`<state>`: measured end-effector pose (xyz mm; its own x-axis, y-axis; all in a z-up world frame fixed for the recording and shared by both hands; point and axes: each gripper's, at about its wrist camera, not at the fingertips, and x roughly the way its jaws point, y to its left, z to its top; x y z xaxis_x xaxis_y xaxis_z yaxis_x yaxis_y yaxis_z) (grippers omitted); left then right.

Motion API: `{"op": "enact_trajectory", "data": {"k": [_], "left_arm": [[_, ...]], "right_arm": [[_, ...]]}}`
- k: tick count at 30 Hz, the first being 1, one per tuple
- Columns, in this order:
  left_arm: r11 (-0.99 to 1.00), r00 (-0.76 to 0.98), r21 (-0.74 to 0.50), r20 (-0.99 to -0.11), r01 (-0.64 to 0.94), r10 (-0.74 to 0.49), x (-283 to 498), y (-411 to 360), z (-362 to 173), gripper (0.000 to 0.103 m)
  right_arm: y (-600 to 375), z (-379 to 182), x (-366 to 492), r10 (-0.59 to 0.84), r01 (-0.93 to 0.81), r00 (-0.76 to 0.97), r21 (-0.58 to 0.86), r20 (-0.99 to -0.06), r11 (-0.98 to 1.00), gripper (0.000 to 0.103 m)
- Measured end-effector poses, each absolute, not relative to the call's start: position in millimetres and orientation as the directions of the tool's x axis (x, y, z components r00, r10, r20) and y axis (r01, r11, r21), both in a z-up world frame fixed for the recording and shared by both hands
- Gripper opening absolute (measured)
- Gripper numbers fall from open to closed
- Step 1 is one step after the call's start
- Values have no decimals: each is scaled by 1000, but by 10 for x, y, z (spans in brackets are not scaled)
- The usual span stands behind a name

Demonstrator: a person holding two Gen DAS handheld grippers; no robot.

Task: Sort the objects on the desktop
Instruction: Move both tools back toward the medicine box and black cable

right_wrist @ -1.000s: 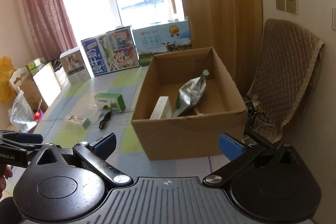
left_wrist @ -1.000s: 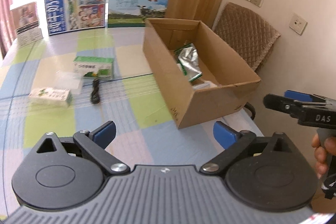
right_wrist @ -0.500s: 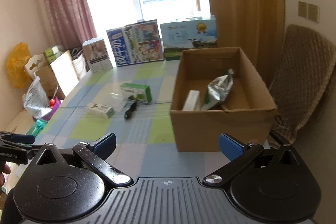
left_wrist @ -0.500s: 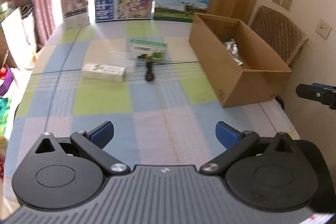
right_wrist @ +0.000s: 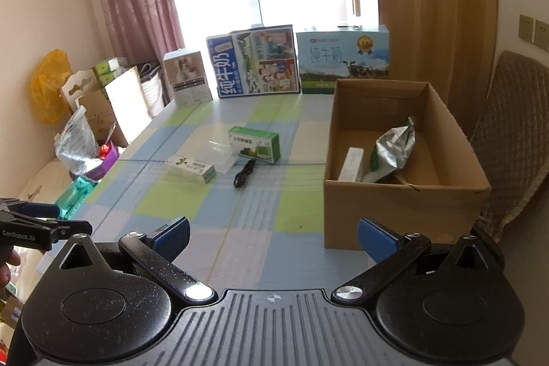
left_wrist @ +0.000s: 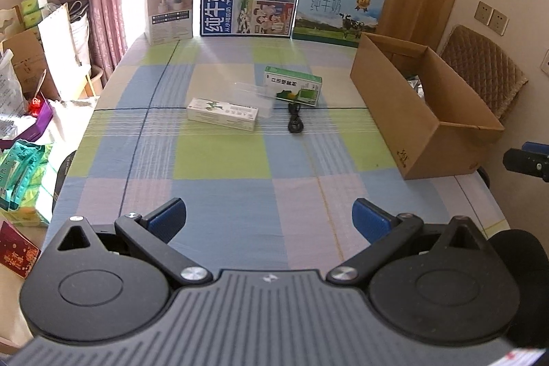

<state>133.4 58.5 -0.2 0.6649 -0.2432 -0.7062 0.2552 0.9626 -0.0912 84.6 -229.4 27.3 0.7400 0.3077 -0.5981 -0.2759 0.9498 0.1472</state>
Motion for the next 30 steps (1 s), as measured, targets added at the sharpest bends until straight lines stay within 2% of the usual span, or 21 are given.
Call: {"op": "enact_trajectory", "data": {"k": [14,30], "left_arm": [[957,649,-68,-721,281,-242,1533,750,-146,101],[892,580,-2,-759,451,-295,2208,845,-373,101]], "right_arm": [[-1933,129,1101,358,-354,692,137,-627,925,101],[-1451,-272,1949,389,-406,647,136,-656,904,101]]}}
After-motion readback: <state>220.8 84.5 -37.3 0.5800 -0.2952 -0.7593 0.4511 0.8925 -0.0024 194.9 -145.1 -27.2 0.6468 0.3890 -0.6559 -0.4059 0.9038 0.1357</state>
